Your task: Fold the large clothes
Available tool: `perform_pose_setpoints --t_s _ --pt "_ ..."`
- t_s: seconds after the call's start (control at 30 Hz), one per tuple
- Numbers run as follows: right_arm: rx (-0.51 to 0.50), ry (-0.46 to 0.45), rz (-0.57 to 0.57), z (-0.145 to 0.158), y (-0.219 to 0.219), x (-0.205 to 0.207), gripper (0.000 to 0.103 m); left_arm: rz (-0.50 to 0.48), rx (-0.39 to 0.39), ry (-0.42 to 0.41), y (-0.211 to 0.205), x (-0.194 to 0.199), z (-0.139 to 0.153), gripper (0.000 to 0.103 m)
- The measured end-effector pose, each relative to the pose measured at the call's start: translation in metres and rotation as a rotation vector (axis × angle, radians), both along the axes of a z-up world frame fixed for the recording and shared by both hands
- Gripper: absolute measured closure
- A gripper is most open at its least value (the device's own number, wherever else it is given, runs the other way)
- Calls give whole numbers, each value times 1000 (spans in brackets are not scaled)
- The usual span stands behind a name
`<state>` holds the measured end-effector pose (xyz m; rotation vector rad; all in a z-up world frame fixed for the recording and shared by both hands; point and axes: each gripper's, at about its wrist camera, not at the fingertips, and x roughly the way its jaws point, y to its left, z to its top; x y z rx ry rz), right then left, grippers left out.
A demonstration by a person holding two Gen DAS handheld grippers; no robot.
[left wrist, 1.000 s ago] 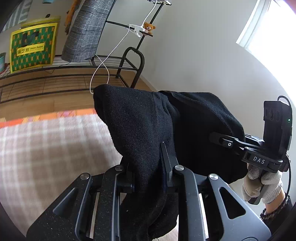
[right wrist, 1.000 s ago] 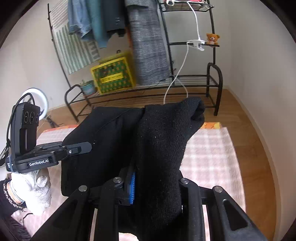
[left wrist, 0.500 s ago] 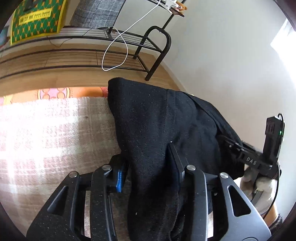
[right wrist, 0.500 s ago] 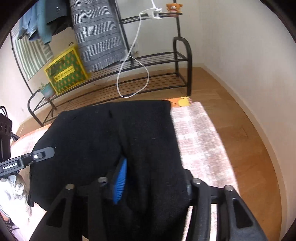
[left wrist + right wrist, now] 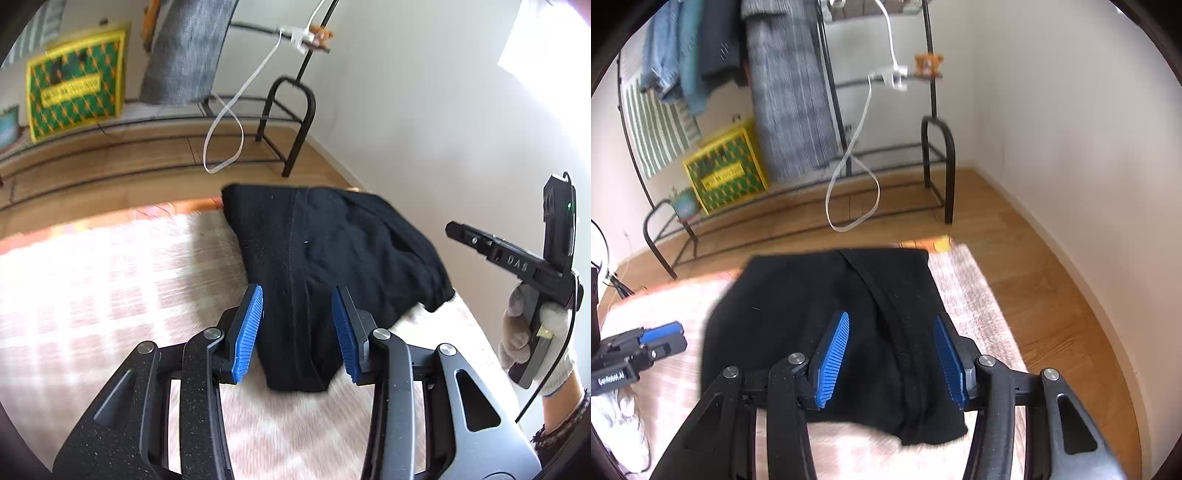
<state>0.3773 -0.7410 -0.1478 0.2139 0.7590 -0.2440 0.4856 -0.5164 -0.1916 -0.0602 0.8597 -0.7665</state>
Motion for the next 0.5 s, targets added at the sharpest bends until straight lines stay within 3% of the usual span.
perform_pose_setpoints --t_s 0.27,0.5 --pt "15 -103 2 97 54 -73 48 20 -54 -68 55 -84 90 64" --pt "-26 -143 25 169 118 -151 47 22 -76 -205 117 -181 178 64"
